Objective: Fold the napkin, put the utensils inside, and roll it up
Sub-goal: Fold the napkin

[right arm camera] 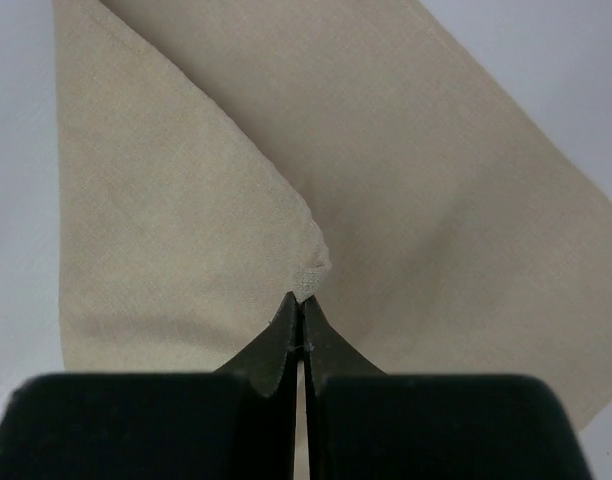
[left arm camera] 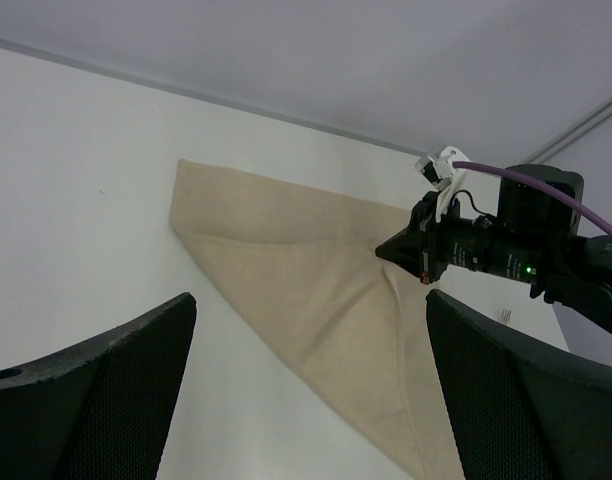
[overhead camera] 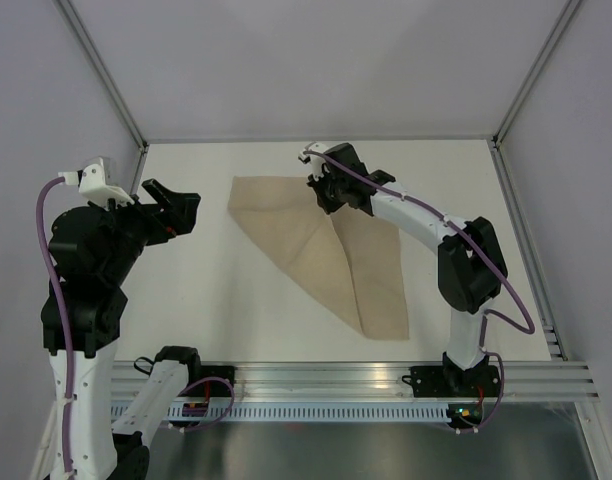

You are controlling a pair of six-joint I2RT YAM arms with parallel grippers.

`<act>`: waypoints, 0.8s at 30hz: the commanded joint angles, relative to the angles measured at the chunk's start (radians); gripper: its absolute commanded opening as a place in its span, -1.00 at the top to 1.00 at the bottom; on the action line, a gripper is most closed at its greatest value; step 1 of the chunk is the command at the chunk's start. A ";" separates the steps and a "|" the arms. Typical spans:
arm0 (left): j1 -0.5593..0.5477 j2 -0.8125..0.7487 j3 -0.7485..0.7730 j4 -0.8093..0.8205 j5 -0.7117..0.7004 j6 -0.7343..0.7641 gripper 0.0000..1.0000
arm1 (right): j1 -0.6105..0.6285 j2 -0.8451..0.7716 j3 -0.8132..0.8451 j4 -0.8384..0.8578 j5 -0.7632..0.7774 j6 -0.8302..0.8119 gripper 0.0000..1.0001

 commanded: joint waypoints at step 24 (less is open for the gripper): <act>0.001 -0.002 -0.027 0.041 0.020 -0.018 -0.99 | -0.174 -0.015 0.032 0.034 -0.018 0.000 0.99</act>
